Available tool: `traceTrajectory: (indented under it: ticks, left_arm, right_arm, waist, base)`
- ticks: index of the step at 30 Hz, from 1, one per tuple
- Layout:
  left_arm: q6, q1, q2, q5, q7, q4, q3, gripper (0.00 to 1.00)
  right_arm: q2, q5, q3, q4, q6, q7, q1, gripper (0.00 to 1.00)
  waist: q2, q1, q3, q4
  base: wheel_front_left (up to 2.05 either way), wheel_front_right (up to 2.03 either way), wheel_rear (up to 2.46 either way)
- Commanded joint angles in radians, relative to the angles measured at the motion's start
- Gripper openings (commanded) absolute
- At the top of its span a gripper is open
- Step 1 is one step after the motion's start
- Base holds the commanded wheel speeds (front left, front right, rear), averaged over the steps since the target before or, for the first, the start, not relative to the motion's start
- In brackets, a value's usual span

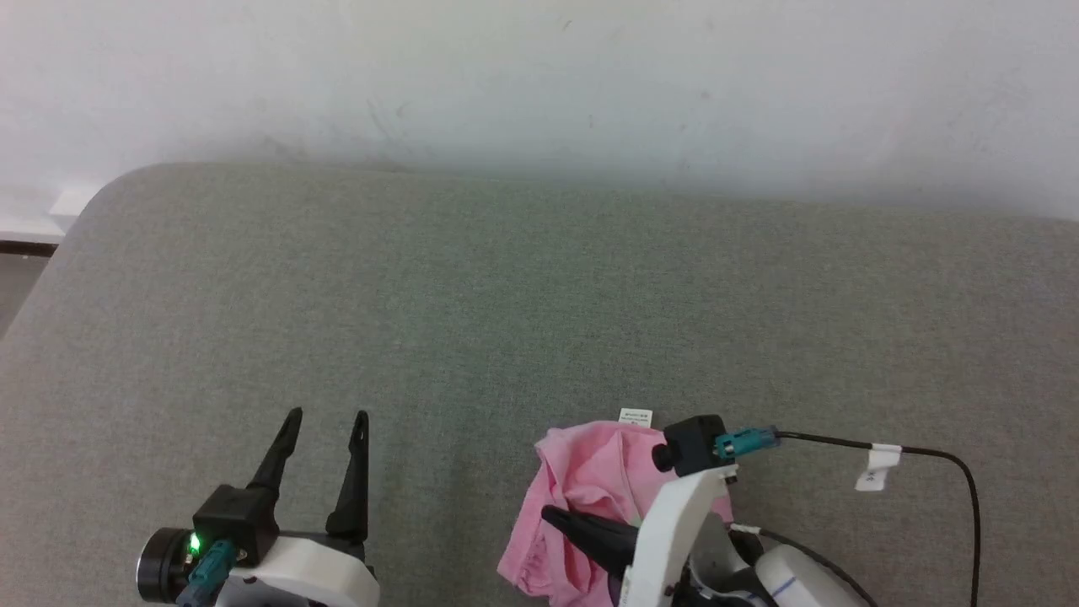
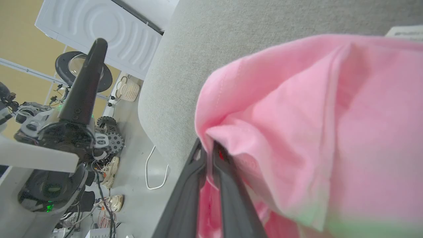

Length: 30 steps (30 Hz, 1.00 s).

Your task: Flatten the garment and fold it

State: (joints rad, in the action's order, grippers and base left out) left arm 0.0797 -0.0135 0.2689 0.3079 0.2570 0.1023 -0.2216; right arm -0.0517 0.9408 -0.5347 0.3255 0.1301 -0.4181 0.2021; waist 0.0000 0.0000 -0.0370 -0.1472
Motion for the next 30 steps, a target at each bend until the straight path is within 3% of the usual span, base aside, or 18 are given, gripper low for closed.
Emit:
traceTrajectory:
  ticks: [1,2,9,14,17,23,30]
  left_arm:
    - [-0.005,0.014,-0.004,0.001,0.005,0.004,0.001,1.00]
    - [-0.005,0.015,-0.005,0.001,0.005,0.005,0.003,1.00]
    - [-0.003,0.012,-0.010,-0.009,0.005,0.010,0.009,1.00]
    - [0.003,-0.002,-0.016,-0.014,0.005,0.012,0.014,1.00]
    - [0.005,-0.010,-0.021,-0.011,0.005,0.010,0.019,1.00]
    - [0.010,-0.025,-0.022,-0.015,0.005,-0.002,0.026,1.00]
    - [0.015,-0.042,-0.031,-0.015,0.005,-0.011,0.034,1.00]
  right_arm:
    - [0.001,0.008,-0.013,0.016,0.001,0.026,0.026,0.75]
    - [0.001,0.001,-0.035,0.039,0.001,0.055,0.043,1.00]
    - [0.001,-0.040,-0.164,0.089,0.001,0.217,0.149,1.00]
    - [-0.036,-0.193,-0.205,0.037,0.001,0.323,0.193,1.00]
    - [-0.073,-0.319,-0.169,-0.006,0.001,0.418,0.183,1.00]
    - [-0.120,-0.510,0.053,-0.112,0.001,0.536,0.068,1.00]
    - [-0.095,-0.703,0.359,-0.314,0.001,0.553,-0.146,1.00]
  waist:
    - [0.0000,0.0000,-0.010,-0.010]
    - [0.0000,0.0000,-0.013,-0.011]
    - [0.0000,0.0000,-0.011,-0.002]
    - [0.0000,0.0000,0.015,0.023]
    - [0.0000,0.0000,0.029,0.038]
    - [0.0000,0.0000,0.046,0.070]
    - [0.0000,0.0000,0.050,0.093]
  base:
    - [0.00,0.00,0.00]
    - [0.00,0.00,0.00]
    - [0.00,0.00,0.00]
    - [0.00,0.00,0.00]
    - [0.00,0.00,0.00]
    - [0.00,0.00,0.00]
    - [0.00,0.00,0.00]
